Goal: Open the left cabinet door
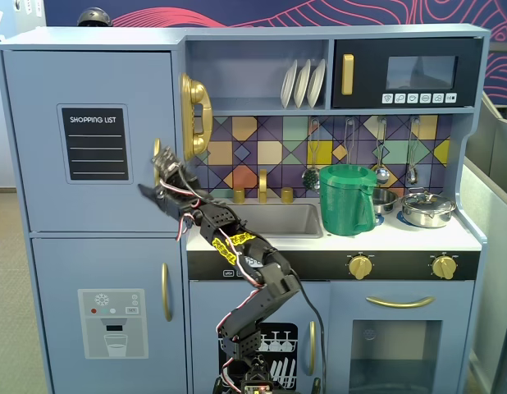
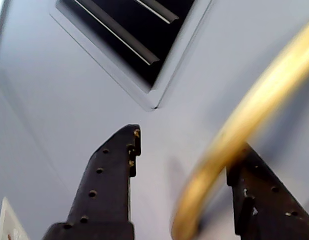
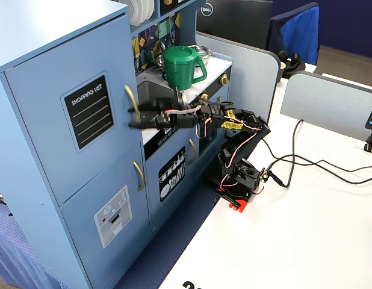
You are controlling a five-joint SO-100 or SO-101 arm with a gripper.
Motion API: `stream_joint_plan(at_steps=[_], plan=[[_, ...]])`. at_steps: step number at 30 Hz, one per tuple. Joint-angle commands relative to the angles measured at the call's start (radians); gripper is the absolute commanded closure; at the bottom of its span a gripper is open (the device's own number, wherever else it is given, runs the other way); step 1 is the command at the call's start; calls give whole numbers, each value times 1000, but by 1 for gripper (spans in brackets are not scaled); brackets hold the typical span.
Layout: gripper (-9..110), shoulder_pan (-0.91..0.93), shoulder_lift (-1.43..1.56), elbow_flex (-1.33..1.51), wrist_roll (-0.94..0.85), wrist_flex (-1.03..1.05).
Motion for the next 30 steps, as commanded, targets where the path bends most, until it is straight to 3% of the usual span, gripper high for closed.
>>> stream_joint_plan(at_steps=[1,13,30], plan=[[90,-150,52,67,-127,-87],[90,-101,204,209,-143,-117],[91,109,574,276,3,155]])
